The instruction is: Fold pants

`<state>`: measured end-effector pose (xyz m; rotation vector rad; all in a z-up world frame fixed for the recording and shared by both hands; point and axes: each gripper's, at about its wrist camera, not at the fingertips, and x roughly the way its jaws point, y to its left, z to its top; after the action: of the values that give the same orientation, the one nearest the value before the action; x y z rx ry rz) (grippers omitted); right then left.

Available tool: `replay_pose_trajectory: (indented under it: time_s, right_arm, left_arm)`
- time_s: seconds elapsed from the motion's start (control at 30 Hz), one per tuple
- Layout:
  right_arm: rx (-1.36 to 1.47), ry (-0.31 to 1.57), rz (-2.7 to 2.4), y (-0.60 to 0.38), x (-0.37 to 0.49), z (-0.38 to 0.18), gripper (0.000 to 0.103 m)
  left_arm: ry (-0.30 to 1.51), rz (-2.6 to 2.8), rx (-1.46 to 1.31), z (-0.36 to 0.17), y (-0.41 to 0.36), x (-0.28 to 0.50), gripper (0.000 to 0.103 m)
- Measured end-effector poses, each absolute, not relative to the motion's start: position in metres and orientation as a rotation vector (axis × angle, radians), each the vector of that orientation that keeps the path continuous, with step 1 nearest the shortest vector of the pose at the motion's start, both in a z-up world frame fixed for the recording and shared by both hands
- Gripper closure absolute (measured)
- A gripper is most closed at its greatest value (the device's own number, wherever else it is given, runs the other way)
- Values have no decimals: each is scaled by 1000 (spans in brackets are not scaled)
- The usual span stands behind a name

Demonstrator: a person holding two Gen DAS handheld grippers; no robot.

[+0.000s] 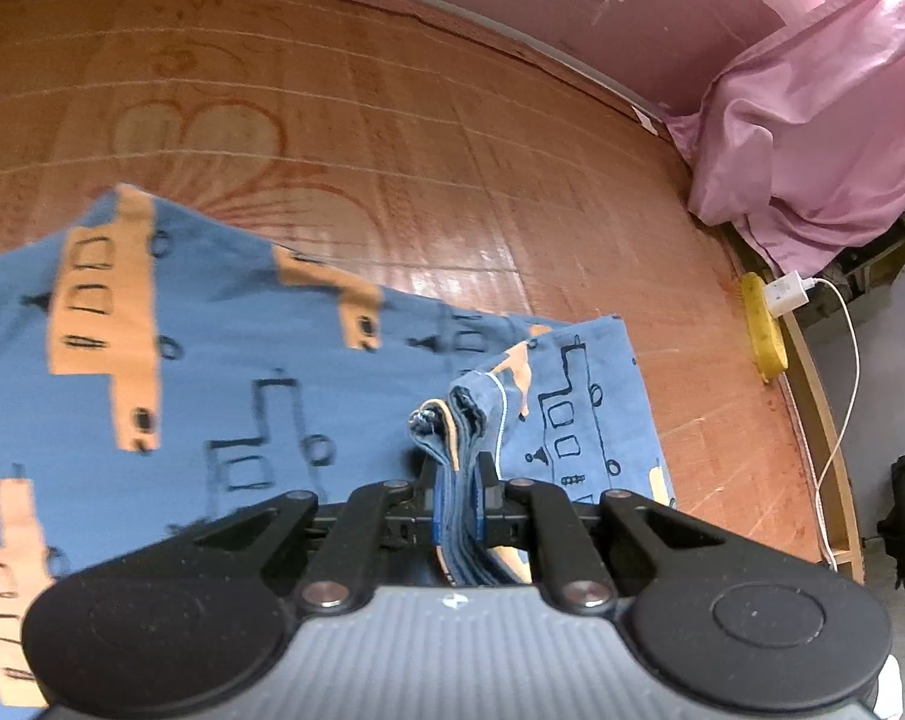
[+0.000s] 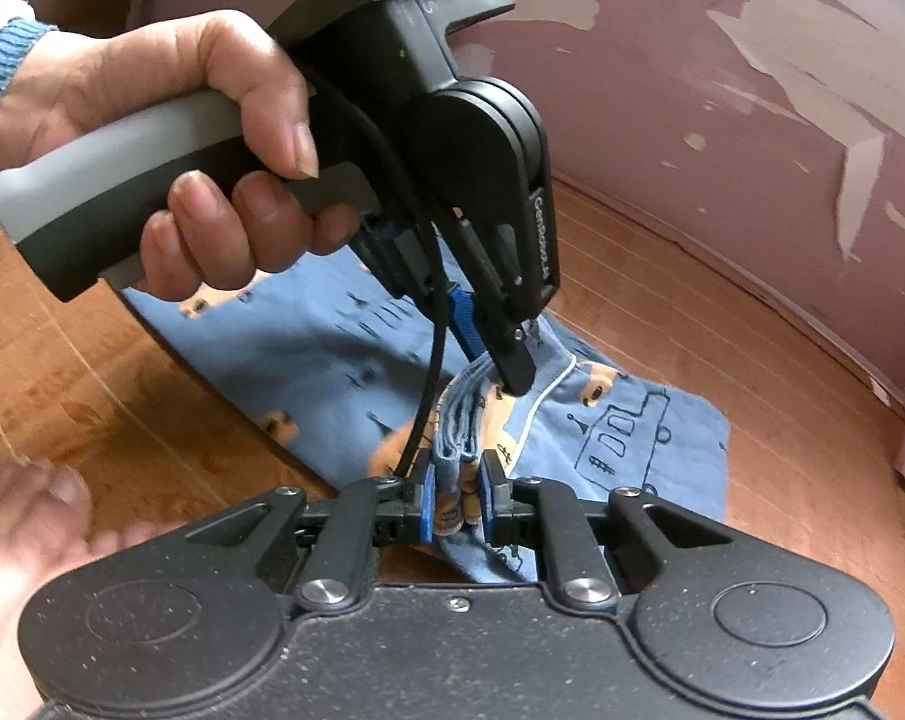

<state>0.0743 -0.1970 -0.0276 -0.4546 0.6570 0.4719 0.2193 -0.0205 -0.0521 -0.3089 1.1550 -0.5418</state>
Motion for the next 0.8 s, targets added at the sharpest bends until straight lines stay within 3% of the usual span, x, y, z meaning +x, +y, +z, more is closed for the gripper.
replay_pose_trajectory:
  time_s: [0.8]
  right_arm:
    - [-508, 611, 637, -140, 75, -18, 88]
  left_arm:
    - [1114, -440, -334, -41, 53, 200, 93]
